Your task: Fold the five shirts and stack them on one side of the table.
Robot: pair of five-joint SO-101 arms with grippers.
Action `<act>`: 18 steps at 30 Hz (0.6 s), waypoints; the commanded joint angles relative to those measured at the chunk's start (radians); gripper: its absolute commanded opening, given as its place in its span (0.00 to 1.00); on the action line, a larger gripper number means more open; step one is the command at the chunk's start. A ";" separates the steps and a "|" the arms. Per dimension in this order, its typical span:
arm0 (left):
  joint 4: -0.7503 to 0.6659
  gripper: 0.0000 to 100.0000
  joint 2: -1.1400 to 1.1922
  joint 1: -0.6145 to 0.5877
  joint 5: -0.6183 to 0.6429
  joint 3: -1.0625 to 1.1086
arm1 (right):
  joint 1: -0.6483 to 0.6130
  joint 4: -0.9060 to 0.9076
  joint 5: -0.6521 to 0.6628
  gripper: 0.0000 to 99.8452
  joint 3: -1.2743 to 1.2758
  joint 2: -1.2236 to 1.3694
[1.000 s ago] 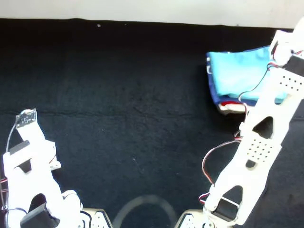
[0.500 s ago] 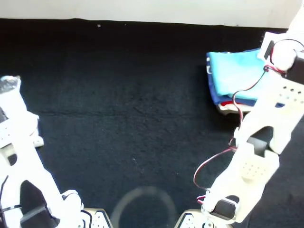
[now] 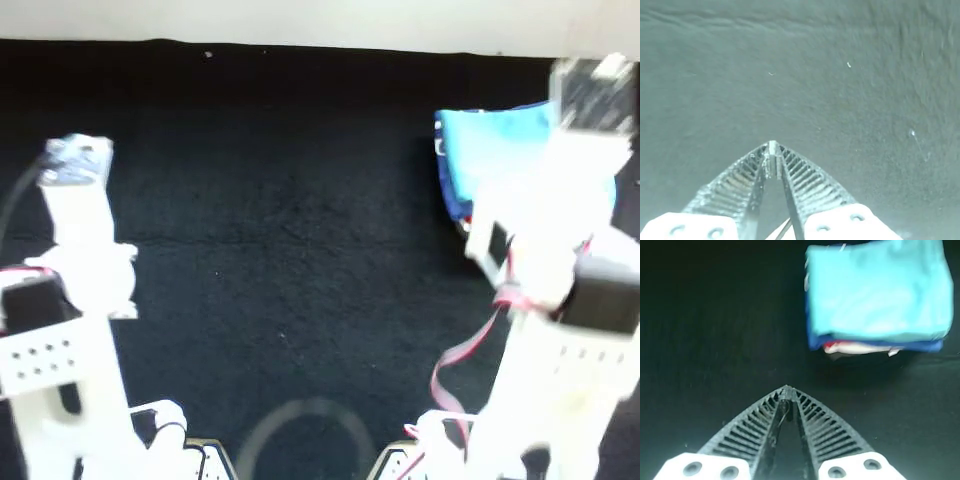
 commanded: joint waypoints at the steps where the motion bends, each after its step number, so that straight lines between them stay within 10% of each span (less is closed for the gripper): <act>1: -0.086 0.01 -0.070 0.045 -0.002 0.186 | -0.027 -0.153 -0.008 0.01 0.397 -0.255; 18: -0.316 0.01 -0.710 0.119 -0.040 0.857 | -0.025 -0.584 -0.015 0.01 1.422 -0.921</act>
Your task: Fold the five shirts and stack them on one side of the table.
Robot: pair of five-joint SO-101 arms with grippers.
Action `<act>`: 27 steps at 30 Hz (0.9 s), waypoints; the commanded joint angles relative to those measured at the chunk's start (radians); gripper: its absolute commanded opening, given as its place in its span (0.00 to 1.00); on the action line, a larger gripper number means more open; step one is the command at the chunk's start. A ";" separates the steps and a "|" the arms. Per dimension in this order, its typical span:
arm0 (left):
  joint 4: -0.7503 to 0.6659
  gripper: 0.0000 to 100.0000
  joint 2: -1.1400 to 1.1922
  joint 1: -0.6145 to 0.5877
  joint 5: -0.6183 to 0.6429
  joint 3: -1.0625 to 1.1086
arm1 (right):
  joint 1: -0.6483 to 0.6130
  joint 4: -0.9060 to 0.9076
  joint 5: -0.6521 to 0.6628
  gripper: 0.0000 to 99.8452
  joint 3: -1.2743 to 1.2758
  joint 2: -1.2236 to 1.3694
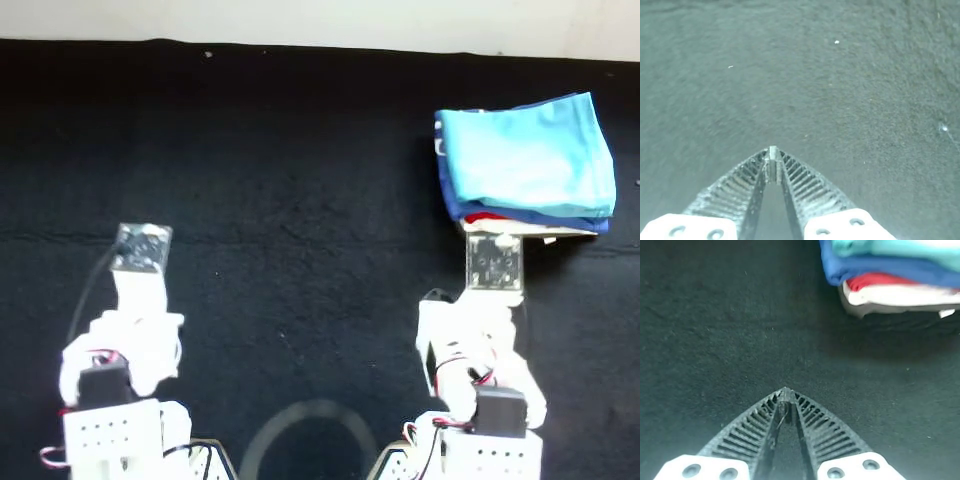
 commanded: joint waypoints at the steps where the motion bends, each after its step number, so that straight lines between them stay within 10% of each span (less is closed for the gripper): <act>1: -0.041 0.01 -0.131 0.027 -0.008 0.107 | 0.001 -0.045 -0.008 0.01 0.105 -0.071; 27: 0.129 0.01 -0.311 0.027 -0.008 0.263 | -0.002 -0.111 -0.127 0.01 0.467 -0.259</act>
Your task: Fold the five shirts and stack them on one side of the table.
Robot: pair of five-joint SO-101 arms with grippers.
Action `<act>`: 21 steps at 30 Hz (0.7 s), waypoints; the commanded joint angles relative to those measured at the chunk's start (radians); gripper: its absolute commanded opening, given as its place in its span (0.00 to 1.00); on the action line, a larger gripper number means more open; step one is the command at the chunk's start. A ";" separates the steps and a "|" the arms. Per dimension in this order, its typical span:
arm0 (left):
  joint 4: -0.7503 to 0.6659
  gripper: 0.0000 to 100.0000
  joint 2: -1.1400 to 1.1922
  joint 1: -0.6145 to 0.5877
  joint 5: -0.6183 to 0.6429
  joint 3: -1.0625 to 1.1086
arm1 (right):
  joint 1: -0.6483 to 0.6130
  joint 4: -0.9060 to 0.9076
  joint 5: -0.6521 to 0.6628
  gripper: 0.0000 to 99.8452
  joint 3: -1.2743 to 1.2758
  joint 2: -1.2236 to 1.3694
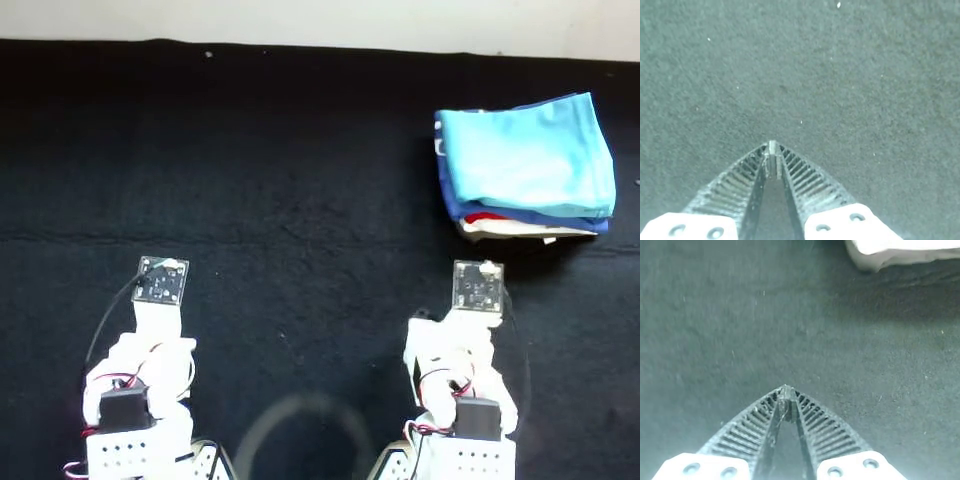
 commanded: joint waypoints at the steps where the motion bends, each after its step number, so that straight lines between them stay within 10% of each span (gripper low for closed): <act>1: -0.021 0.01 -0.001 0.013 -0.006 0.015 | -0.004 -0.050 -0.060 0.01 0.128 -0.012; 10: -0.002 0.01 -0.001 0.012 0.396 0.021 | -0.005 0.059 -0.101 0.01 0.128 -0.007; 21: -0.012 0.01 0.001 0.012 0.362 0.039 | -0.005 0.186 -0.098 0.01 0.127 -0.012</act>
